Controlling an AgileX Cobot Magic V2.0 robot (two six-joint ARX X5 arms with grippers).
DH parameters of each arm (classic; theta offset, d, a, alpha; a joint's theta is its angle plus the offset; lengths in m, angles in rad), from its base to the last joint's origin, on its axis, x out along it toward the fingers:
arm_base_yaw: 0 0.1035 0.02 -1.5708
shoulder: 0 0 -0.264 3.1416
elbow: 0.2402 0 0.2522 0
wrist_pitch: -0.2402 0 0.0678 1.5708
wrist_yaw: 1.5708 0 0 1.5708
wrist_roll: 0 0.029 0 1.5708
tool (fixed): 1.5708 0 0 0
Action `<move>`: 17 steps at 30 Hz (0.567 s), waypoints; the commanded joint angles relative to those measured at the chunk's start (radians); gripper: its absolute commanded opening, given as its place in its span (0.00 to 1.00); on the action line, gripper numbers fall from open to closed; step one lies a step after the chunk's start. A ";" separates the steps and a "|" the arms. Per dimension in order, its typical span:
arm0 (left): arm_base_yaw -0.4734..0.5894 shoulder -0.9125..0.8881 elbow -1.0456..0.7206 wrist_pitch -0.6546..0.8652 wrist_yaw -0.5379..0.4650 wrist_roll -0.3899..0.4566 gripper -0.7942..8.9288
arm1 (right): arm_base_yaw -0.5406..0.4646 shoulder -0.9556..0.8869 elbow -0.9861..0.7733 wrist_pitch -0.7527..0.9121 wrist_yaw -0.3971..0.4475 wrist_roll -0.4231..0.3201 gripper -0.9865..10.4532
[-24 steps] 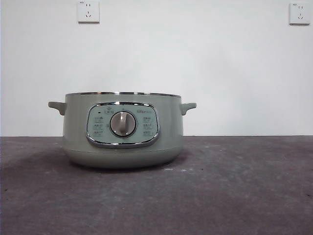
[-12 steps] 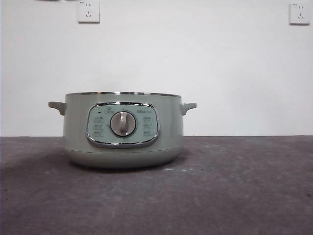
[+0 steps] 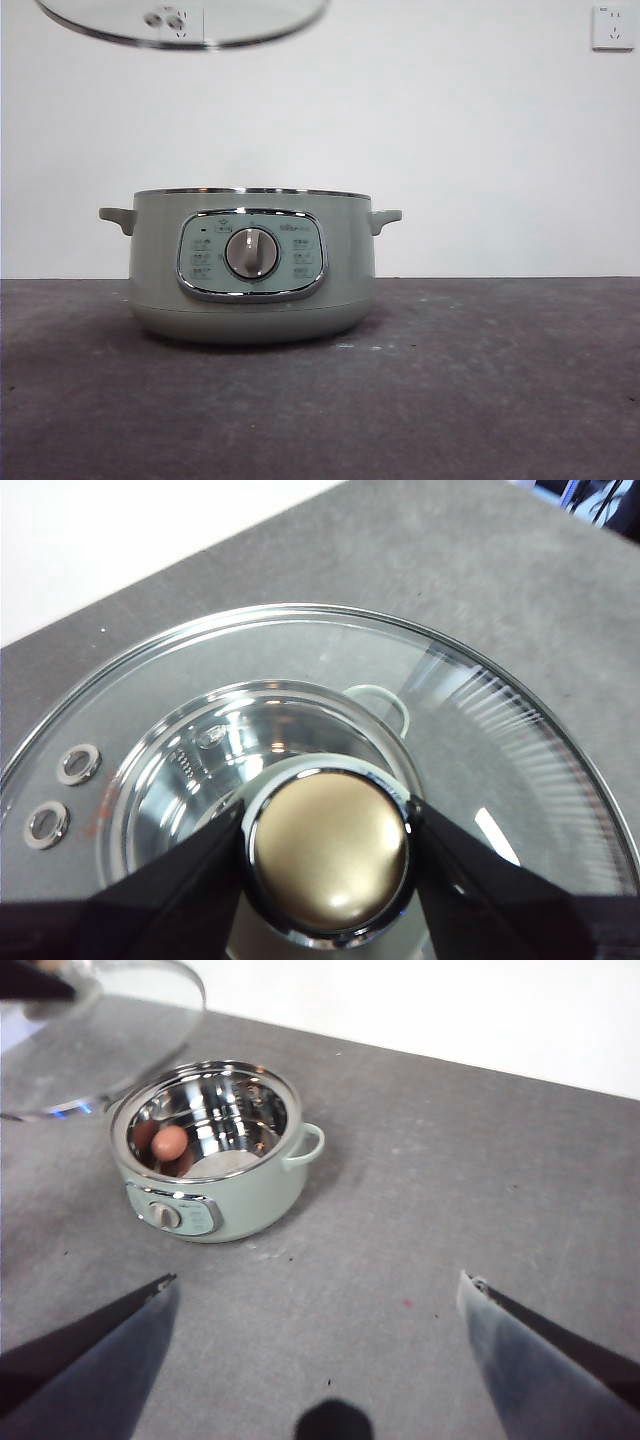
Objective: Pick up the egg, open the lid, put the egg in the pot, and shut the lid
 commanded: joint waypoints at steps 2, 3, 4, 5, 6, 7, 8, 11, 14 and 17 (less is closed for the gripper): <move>-0.041 0.069 0.005 0.075 -0.049 0.004 0.07 | 0.001 -0.083 -0.056 -0.028 0.007 0.071 0.50; -0.047 0.087 0.005 0.082 -0.058 0.005 0.07 | 0.001 -0.101 -0.067 -0.027 0.007 0.079 0.50; -0.051 0.108 0.005 0.094 -0.063 0.010 0.07 | 0.001 -0.118 -0.077 -0.028 0.007 0.089 0.50; -0.053 0.129 0.005 0.108 -0.067 0.013 0.07 | 0.001 -0.133 -0.087 -0.028 0.007 0.094 0.50; -0.054 0.147 0.005 0.122 -0.066 0.013 0.07 | 0.001 -0.145 -0.095 -0.028 0.007 0.097 0.50; -0.054 0.165 0.005 0.138 -0.067 0.013 0.07 | 0.001 -0.157 -0.102 -0.027 0.007 0.104 0.50; -0.054 0.182 0.005 0.153 -0.066 0.013 0.07 | 0.001 -0.167 -0.108 -0.028 0.007 0.110 0.50; -0.053 0.221 0.005 0.180 -0.068 0.011 0.07 | 0.001 -0.187 -0.118 -0.027 0.007 0.119 0.50; -0.050 0.252 0.005 0.194 -0.082 0.015 0.07 | 0.001 -0.192 -0.118 -0.028 0.007 0.121 0.50; -0.047 0.283 0.005 0.203 -0.082 0.020 0.07 | 0.001 -0.192 -0.118 -0.028 0.011 0.121 0.50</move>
